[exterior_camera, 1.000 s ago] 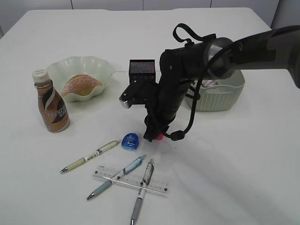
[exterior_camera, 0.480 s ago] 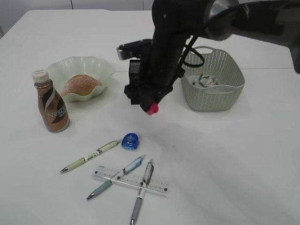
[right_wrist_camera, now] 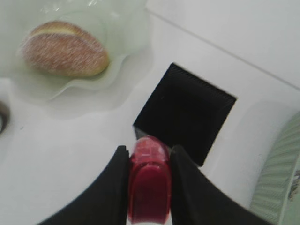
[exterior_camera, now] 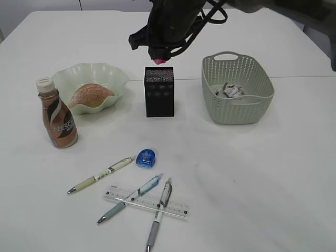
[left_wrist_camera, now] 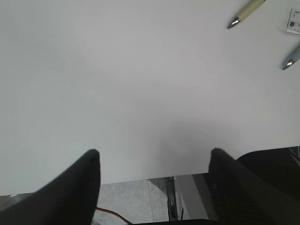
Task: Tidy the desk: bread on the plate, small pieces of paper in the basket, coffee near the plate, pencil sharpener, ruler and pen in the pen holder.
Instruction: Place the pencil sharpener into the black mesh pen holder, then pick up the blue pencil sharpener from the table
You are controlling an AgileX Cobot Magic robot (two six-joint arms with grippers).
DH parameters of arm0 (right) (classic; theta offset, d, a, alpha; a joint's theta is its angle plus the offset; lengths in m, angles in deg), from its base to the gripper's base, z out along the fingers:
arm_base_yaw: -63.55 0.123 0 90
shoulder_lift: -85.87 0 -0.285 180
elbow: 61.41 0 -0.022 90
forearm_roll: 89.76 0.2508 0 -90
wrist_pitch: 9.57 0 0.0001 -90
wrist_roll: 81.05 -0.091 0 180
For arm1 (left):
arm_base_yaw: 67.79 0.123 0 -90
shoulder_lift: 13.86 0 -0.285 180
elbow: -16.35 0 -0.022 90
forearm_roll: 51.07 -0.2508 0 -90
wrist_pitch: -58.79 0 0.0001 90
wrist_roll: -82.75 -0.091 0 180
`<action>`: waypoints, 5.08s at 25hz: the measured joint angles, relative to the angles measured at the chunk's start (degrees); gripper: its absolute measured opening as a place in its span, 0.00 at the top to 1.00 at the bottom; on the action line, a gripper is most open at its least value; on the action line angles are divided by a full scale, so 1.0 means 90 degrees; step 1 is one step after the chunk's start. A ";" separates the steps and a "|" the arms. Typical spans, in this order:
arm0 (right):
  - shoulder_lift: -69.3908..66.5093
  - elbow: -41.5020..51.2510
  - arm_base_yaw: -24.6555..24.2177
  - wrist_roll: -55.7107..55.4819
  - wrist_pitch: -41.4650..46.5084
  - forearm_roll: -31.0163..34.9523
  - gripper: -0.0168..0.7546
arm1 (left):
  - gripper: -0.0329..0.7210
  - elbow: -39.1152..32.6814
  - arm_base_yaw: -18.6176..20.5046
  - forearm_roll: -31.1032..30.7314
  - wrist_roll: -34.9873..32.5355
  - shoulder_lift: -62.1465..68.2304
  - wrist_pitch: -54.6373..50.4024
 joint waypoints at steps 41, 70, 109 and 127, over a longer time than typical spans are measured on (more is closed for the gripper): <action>-0.1313 0.0000 -0.0145 -0.1820 -0.2408 -0.2004 0.75 | 0.30 0.0000 0.0000 -0.0175 0.0000 0.0000 0.0000; -0.0951 -0.0459 -0.0152 -0.2374 -0.1357 -0.1567 0.55 | 0.31 0.0000 0.0000 -0.0343 0.0000 0.0000 0.0000; 0.0713 0.0856 0.0611 -0.2575 0.1889 0.1032 0.55 | 0.31 0.0000 0.0000 -0.0058 0.0000 0.0000 0.0000; 0.0723 0.1914 0.0611 -0.3531 0.1840 0.0764 0.54 | 0.31 0.0000 0.0000 0.0112 0.0000 0.0000 0.0000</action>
